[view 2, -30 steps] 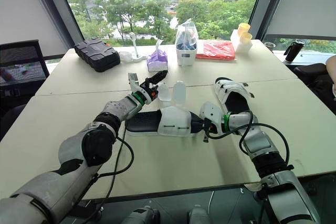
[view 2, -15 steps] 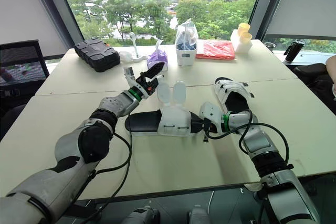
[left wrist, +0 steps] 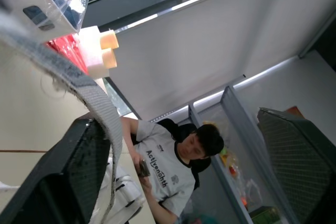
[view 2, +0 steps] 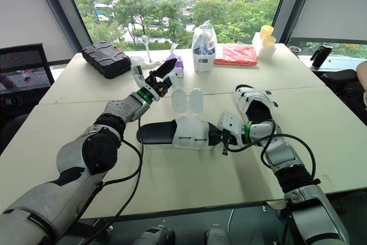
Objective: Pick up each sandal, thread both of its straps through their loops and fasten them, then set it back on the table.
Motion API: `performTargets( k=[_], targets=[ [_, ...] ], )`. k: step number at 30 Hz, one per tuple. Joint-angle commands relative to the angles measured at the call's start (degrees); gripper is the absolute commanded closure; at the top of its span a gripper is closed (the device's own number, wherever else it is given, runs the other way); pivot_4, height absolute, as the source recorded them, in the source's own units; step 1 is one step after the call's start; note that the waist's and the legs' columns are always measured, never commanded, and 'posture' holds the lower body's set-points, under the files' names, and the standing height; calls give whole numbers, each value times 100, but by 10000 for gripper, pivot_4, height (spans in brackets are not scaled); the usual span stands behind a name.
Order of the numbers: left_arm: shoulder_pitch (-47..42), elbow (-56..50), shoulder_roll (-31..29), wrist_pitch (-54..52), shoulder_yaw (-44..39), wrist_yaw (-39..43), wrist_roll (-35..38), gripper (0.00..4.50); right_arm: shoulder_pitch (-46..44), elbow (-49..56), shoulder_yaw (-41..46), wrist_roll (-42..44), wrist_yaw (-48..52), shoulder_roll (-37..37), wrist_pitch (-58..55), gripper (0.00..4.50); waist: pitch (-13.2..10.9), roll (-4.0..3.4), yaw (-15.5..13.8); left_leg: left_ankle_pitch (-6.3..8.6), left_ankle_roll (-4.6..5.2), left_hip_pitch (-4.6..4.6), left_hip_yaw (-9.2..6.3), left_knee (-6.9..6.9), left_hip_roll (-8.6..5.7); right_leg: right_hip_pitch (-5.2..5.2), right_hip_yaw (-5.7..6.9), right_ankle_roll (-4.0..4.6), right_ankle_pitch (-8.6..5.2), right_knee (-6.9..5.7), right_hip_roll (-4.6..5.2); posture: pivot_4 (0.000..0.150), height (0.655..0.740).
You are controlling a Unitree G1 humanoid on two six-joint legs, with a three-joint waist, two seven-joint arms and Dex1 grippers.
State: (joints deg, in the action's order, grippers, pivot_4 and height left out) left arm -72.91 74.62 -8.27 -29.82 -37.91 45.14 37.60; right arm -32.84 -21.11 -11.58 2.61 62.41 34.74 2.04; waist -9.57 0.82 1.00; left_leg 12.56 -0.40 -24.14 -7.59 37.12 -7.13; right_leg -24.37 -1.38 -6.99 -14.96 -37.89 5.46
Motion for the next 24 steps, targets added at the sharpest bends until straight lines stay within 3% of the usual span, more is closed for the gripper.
performTargets(
  k=[1, 6, 10, 15, 18, 24],
  targets=[
    [-246, -195, -87, -2, -122, 84, 179, 18996, -65, -102, -24, -103, -14, -3, -19, 45000, 0, 0, 0, 0, 0, 0, 0, 0, 0, 0, 0, 0, 0, 0, 0, 1500, 7400],
    [-236, -240, -141, -51, -74, 198, 195, 44416, -75, -107, -25, -109, -4, -3, -15, 45000, 0, 0, 0, 0, 0, 0, 0, 0, 0, 0, 0, 0, 0, 0, 0, 1500, 7400],
    [-206, -479, -155, -172, 233, 783, 26, 44416, -85, -118, -30, -110, 17, 3, -12, 45000, 0, 0, 1, 0, 0, 0, 0, 0, 0, 0, 0, 0, 0, 0, 0, 1500, 7400],
    [311, -1629, -1, -380, 1631, 2313, -602, 44416, -101, -137, -33, -113, 30, -1, -11, 45000, 0, -1, 9, -4, -7, 0, 2, -2, 0, 0, -1, 0, 0, 0, -1, 1500, 7400],
    [1289, -3586, -98, -780, 2920, 3349, -688, 44416, -78, -133, -45, -119, 14, -1, -10, 45000, 2, -4, 21, -5, -9, 2, 2, -5, 1, 1, -3, 0, 0, 0, -1, 1500, 7400],
    [2536, -6149, -686, -584, 4432, 3895, -1008, 44416, 3, -78, -43, -104, 19, 31, -30, 45000, 3, -5, 0, -6, -11, 7, 2, -10, 4, 1, -11, 3, 0, 0, 0, 1500, 7400]
  ],
)
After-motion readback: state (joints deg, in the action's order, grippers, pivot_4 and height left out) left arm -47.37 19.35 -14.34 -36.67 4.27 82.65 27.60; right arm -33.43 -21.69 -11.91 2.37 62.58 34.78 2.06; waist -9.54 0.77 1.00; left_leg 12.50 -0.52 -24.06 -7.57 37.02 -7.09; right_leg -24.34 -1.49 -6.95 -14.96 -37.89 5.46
